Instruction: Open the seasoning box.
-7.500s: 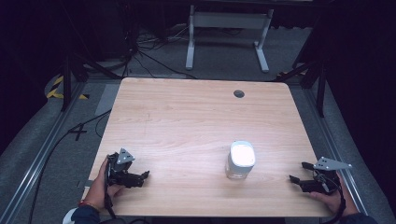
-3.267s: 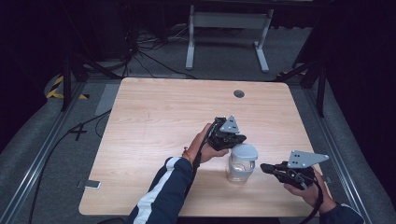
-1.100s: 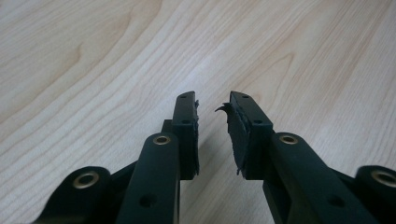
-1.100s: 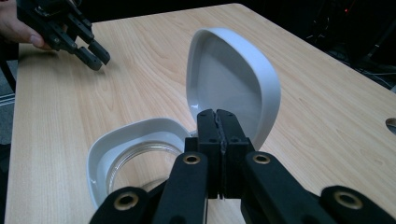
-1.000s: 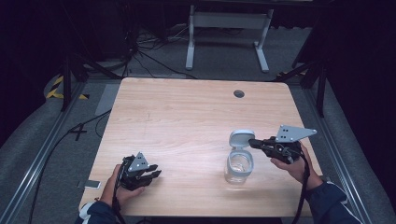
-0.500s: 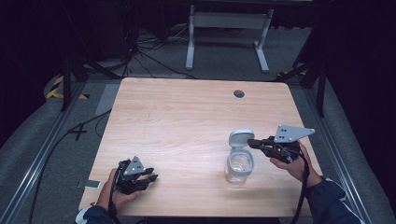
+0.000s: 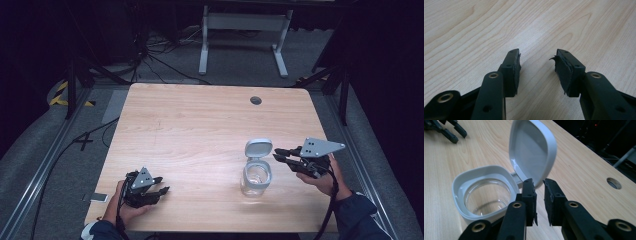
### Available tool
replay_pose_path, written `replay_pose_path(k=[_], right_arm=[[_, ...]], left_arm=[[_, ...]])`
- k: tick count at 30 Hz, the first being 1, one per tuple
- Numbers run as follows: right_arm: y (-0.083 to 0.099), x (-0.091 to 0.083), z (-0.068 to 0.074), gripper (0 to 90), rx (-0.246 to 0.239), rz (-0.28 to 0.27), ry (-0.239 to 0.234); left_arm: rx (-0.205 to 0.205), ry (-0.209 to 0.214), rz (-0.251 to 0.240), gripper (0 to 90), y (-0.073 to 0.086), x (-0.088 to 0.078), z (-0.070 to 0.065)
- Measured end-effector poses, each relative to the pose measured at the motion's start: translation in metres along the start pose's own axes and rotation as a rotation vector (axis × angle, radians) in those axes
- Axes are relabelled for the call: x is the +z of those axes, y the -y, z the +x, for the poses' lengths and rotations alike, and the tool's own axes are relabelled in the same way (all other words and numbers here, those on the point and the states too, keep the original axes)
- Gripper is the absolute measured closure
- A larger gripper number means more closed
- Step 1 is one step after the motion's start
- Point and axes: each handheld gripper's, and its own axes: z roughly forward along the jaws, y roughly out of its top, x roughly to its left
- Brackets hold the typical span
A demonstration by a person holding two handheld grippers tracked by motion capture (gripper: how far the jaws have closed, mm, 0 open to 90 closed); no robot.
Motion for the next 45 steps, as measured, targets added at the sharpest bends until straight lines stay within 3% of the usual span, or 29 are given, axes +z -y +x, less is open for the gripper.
replay_pose_path(k=[6, 8, 17, 19, 27, 35, 41, 45], right_arm=[[0.008, -0.007, -0.003, 74.9, 0.007, 0.026, 0.027], [0.013, -0.008, -0.003, 73.2, 0.008, 0.042, 0.036], [0.037, -0.011, -0.003, 64.5, 0.029, 0.108, 0.041], [0.047, -0.009, -0.002, 62.1, 0.025, 0.156, 0.059], [0.072, -0.005, 0.001, 59.7, 0.043, 0.221, 0.078], [0.093, -0.012, 0.004, 55.8, 0.082, 0.211, 0.063], [0.107, -0.017, 0.006, 52.9, 0.085, 0.220, 0.073], [0.119, -0.025, 0.004, 50.4, 0.121, 0.226, 0.084]], left_arm=[[0.021, -0.007, 0.010, 47.4, -0.001, 0.000, 0.000], [-0.006, -0.008, 0.014, 42.1, -0.001, 0.001, -0.001], [-0.010, -0.023, 0.021, 36.5, -0.002, 0.002, 0.000], [-0.004, -0.026, 0.020, 36.1, -0.002, 0.002, 0.001], [-0.015, -0.027, 0.014, 34.8, -0.002, 0.003, 0.000], [-0.017, -0.028, 0.020, 34.4, -0.003, 0.003, 0.000], [-0.020, -0.027, 0.015, 34.2, -0.003, 0.003, 0.000], [-0.018, -0.028, 0.015, 34.0, -0.003, 0.004, 0.001]])
